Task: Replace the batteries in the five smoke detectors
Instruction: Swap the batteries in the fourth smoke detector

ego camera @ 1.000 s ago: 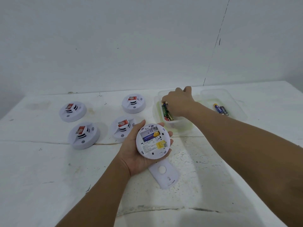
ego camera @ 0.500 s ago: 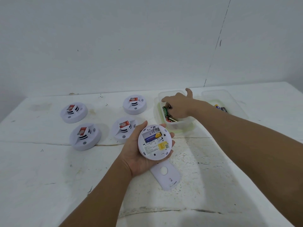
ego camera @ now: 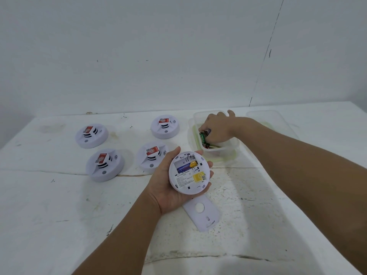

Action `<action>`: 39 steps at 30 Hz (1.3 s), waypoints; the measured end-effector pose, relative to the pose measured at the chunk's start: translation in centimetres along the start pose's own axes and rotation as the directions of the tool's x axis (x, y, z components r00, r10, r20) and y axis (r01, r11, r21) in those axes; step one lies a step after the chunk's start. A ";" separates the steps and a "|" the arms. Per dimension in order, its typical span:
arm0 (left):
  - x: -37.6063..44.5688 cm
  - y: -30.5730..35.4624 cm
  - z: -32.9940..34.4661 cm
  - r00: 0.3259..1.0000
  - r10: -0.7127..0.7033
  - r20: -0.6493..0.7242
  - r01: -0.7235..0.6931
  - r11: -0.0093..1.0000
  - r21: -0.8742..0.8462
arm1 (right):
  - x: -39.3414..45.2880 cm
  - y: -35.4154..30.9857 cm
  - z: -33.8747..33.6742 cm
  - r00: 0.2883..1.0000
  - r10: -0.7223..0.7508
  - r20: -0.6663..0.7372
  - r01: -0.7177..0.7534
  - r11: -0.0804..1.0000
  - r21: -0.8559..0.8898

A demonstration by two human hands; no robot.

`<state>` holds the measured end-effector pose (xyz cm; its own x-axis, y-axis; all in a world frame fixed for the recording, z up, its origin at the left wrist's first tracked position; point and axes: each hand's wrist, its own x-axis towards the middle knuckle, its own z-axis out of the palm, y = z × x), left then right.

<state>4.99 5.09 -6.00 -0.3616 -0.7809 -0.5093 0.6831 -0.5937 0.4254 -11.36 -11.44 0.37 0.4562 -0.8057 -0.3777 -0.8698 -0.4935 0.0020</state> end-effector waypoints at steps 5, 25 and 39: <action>0.0 0.0 0.1 1.000 -0.010 -0.011 0.010 1.000 -0.006 | 0.2 0.5 -0.1 0.997 -0.025 -0.075 0.028 0.999 0.037; -0.1 0.0 0.3 1.000 0.001 -0.018 -0.002 1.000 -0.013 | -1.5 1.1 -1.3 0.987 -0.018 -0.157 0.049 0.980 0.191; -0.2 -0.4 0.4 0.999 0.044 0.002 -0.044 0.999 0.005 | -10.4 -6.6 1.9 0.609 0.205 -0.766 0.528 0.616 0.584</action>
<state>4.53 5.45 -5.75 -0.3327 -0.8068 -0.4883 0.6951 -0.5597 0.4511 -10.72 0.87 2.52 0.2437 -0.8428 0.4799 -0.4051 -0.5380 -0.7392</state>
